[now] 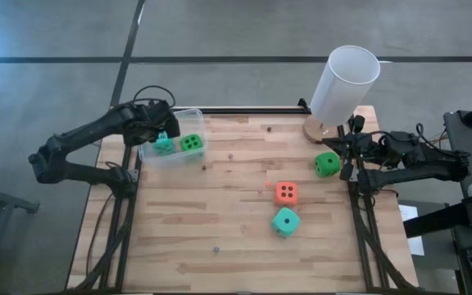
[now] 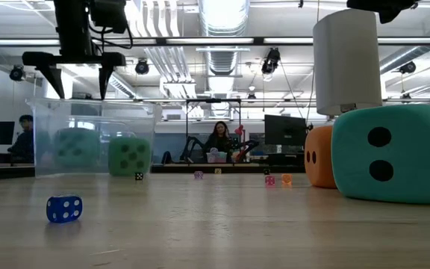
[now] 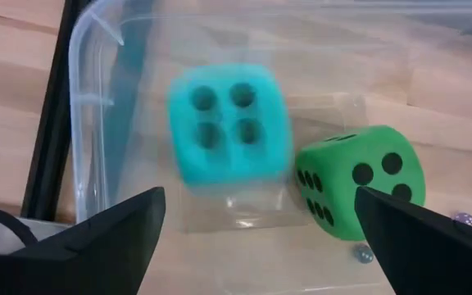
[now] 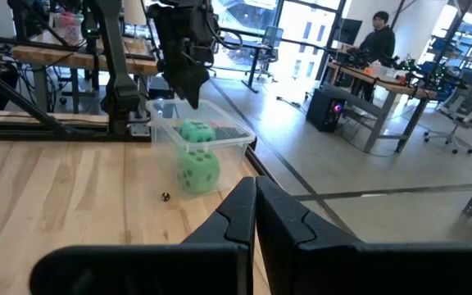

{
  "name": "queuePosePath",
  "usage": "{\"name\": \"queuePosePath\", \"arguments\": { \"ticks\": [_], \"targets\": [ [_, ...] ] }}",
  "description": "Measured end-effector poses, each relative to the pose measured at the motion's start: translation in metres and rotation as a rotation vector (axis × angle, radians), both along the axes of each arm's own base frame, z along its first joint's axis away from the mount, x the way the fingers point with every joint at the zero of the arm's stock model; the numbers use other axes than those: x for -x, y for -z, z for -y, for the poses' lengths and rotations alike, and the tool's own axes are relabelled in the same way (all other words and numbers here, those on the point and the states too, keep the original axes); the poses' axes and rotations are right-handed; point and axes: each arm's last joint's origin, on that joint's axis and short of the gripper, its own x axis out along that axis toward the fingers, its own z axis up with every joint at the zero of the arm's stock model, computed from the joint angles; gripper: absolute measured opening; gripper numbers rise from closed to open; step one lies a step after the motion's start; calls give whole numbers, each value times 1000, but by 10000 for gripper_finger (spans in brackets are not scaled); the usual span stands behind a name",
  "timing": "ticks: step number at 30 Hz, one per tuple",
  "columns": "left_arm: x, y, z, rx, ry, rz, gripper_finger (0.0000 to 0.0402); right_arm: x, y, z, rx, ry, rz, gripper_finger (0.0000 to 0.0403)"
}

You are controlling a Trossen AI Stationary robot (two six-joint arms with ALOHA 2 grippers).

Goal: Pick & Place Dice
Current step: Put the left large blue dice into the transparent bin, then put the orange large dice into the transparent bin

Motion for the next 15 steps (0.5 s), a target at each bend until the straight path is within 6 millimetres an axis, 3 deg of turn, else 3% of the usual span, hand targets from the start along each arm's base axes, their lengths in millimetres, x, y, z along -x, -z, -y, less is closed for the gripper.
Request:
{"name": "queuePosePath", "arguments": {
  "ticks": [15],
  "targets": [
    [-1,0,0,23,10,19,398,0,0,0,0,0,0,8]
  ]
}}
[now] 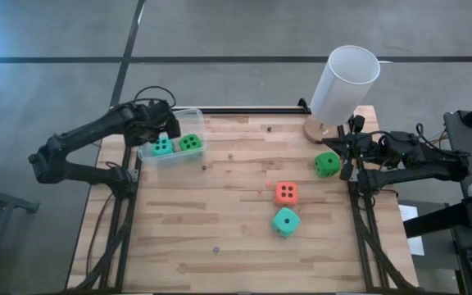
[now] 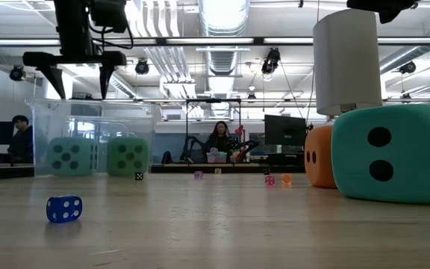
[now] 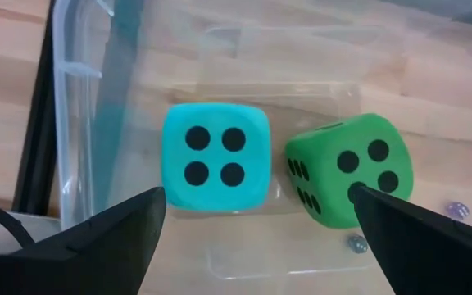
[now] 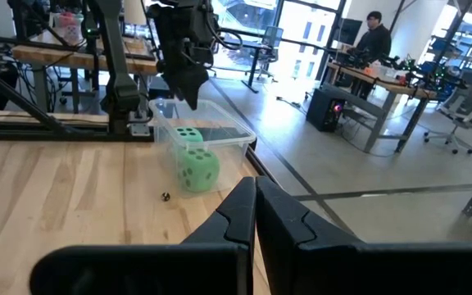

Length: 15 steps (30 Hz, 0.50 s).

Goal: Pick & Place Dice
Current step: Put the orange large dice into the transparent bin

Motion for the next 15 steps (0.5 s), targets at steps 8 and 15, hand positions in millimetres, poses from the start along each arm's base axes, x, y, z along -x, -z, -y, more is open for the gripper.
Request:
{"name": "queuePosePath", "arguments": {
  "ticks": [8,15],
  "targets": [
    [-1,0,1,41,48,22,398,0,0,0,2,0,0,8],
    [-3,-2,1,28,118,30,391,0,0,0,0,0,0,8]
  ]
}}
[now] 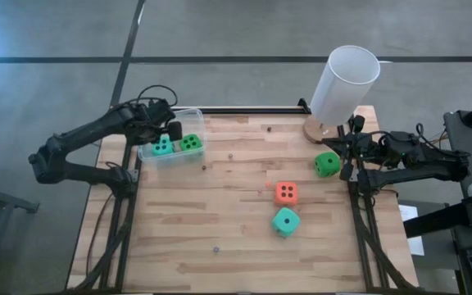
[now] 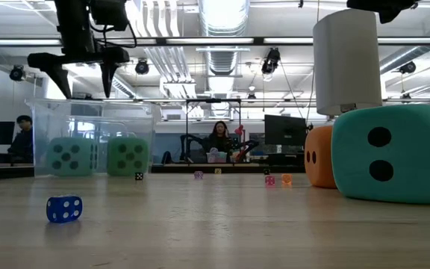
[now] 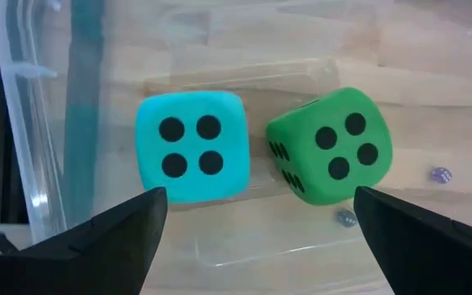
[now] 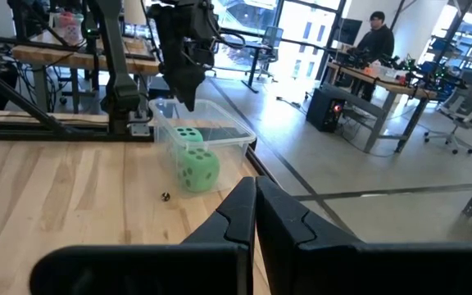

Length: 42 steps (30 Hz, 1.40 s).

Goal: Pick & Place Dice
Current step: Put the orange large dice into the transparent bin

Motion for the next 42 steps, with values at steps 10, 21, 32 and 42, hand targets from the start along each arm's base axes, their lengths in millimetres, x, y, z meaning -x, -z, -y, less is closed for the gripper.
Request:
{"name": "queuePosePath", "arguments": {
  "ticks": [10,21,32,42],
  "targets": [
    [5,-18,22,-133,128,23,385,0,0,0,0,0,0,8],
    [-6,-62,68,-303,360,210,394,0,0,0,0,-1,0,8],
    [-20,-76,159,-459,631,496,381,0,0,0,18,-3,-6,8],
    [-20,-62,229,-550,712,587,390,0,-1,0,-46,-12,20,8]
  ]
}}
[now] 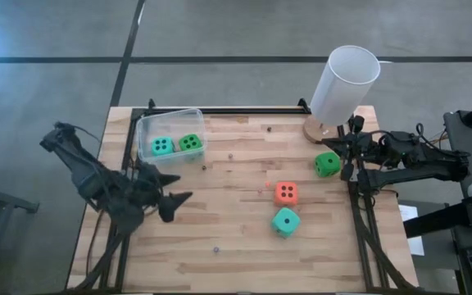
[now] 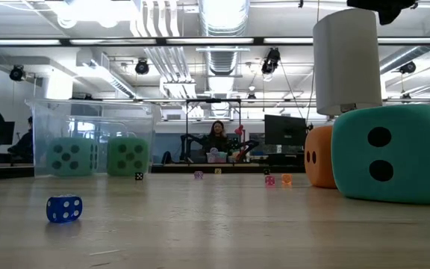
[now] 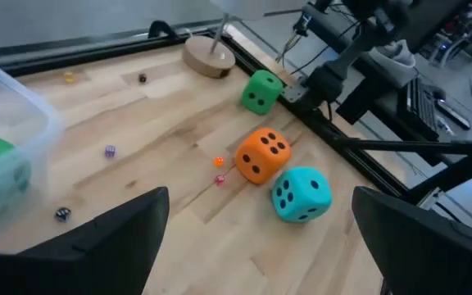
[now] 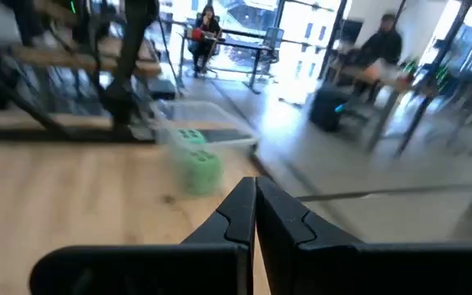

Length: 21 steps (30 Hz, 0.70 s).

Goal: Pick & Place Dice
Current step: Put the orange large dice into the transparent bin

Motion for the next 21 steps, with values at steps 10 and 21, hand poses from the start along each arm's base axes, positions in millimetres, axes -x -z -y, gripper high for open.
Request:
{"name": "queuePosePath", "arguments": {
  "ticks": [10,21],
  "targets": [
    [-23,26,22,-9,-39,-49,391,-16,5,-17,-330,-523,-61,8],
    [-20,24,19,-98,12,-91,377,-68,34,-21,-547,-448,-322,8]
  ]
}}
